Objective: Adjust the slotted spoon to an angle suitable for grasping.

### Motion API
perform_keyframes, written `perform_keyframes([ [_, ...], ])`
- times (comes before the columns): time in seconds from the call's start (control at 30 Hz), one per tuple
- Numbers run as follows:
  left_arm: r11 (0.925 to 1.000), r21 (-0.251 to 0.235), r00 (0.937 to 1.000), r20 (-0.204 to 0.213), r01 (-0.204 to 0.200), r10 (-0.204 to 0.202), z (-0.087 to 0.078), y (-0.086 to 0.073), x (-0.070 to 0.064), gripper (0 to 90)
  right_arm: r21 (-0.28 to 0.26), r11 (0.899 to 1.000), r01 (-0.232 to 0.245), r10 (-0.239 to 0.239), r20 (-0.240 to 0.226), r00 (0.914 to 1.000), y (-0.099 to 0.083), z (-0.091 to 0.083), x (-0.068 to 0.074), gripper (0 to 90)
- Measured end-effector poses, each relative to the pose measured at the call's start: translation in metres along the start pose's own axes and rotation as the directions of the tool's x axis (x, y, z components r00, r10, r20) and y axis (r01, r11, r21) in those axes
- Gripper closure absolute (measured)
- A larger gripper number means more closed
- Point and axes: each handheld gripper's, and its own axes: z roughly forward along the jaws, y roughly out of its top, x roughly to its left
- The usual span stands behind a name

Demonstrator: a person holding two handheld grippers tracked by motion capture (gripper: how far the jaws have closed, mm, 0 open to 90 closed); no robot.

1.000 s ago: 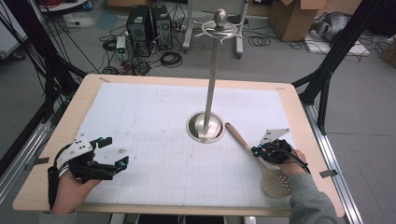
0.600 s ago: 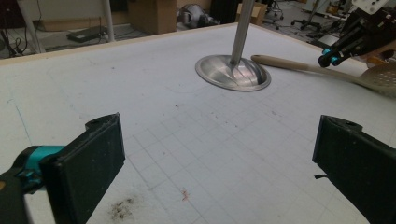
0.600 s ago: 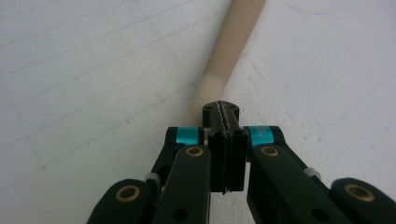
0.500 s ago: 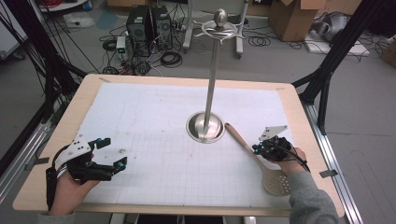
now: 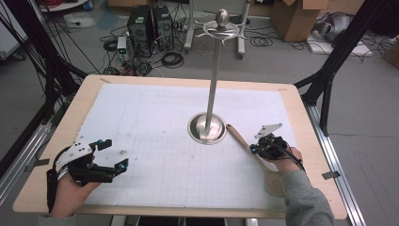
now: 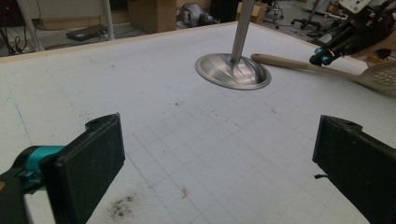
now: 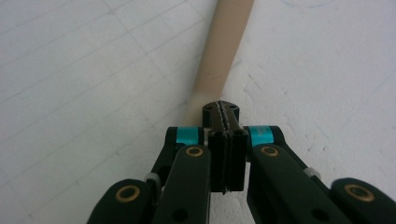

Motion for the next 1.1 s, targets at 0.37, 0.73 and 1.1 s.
perform_keyframes([
  [0.37, 1.0, 0.0, 1.0, -0.004, 0.0, 0.0, -0.001, 0.0, 0.001, 2.7, -0.017, 1.0, 0.025, -0.026, -0.031, 0.9992, 0.0, 0.002, 0.001, 90.0],
  [0.73, 1.0, 0.001, 1.0, -0.006, -0.002, 0.002, -0.001, 0.0, 0.0, 2.7, -0.04, 0.998, 0.05, -0.052, -0.059, 0.9969, -0.005, -0.002, 0.01, 90.0],
  [1.1, 1.0, 0.003, 1.0, 0.0, -0.004, 0.004, 0.001, 0.0, -0.001, 2.7, -0.052, 0.993, 0.102, -0.106, -0.095, 0.9898, -0.008, -0.008, 0.022, 90.0],
])
